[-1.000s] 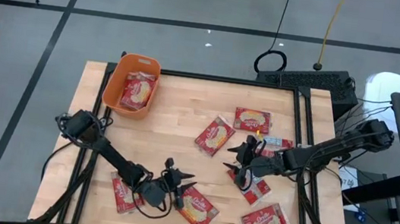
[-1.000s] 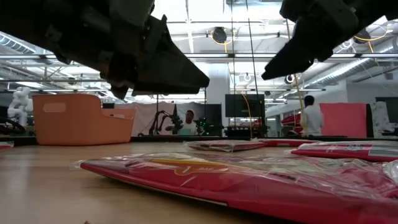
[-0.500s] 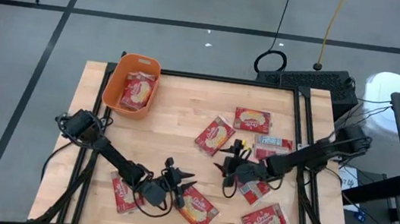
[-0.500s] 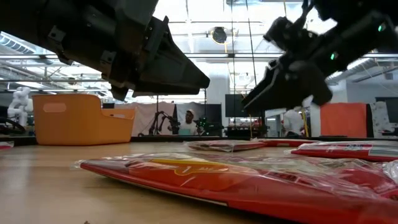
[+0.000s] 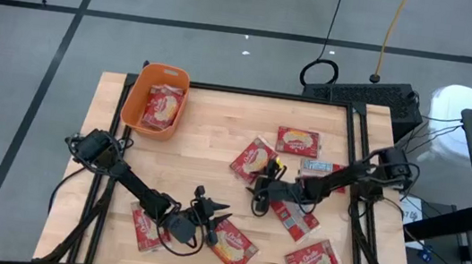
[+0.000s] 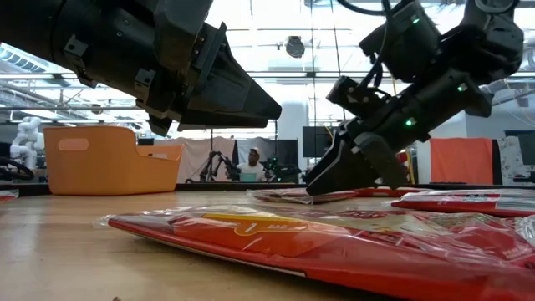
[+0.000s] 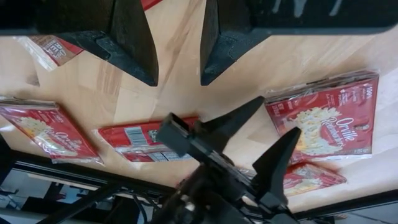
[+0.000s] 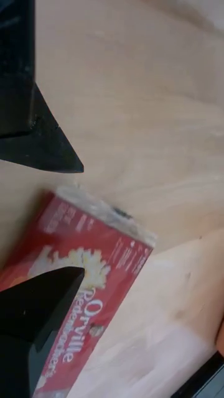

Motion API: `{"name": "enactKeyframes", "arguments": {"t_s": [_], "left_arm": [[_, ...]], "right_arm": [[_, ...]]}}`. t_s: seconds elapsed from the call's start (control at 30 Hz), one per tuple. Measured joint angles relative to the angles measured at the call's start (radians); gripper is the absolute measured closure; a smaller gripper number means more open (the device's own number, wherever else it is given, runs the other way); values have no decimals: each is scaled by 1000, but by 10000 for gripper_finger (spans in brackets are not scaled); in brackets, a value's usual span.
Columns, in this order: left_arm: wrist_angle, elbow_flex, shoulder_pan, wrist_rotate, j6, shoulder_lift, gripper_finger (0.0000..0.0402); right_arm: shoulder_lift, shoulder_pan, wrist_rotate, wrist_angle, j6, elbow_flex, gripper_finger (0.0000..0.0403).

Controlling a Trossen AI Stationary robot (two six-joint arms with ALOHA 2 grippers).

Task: Sort popcorn bags into baskets
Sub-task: Put the red popcorn bag into the orange bin

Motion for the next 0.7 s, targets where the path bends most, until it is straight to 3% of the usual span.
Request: {"name": "enactKeyframes", "arguments": {"t_s": [0.27,0.37,0.57,0.7], "left_arm": [[0,0,0,0,-3,0,279],[0,0,0,0,-3,0,279],[0,0,0,0,-3,0,279],[0,0,0,0,-3,0,279]], "right_arm": [[0,-22,-5,-60,-73,0,154],[-1,-23,-64,-53,-132,1,166],[-1,-23,-83,-63,-48,1,212],[-1,-24,-82,-67,9,1,266]]}}
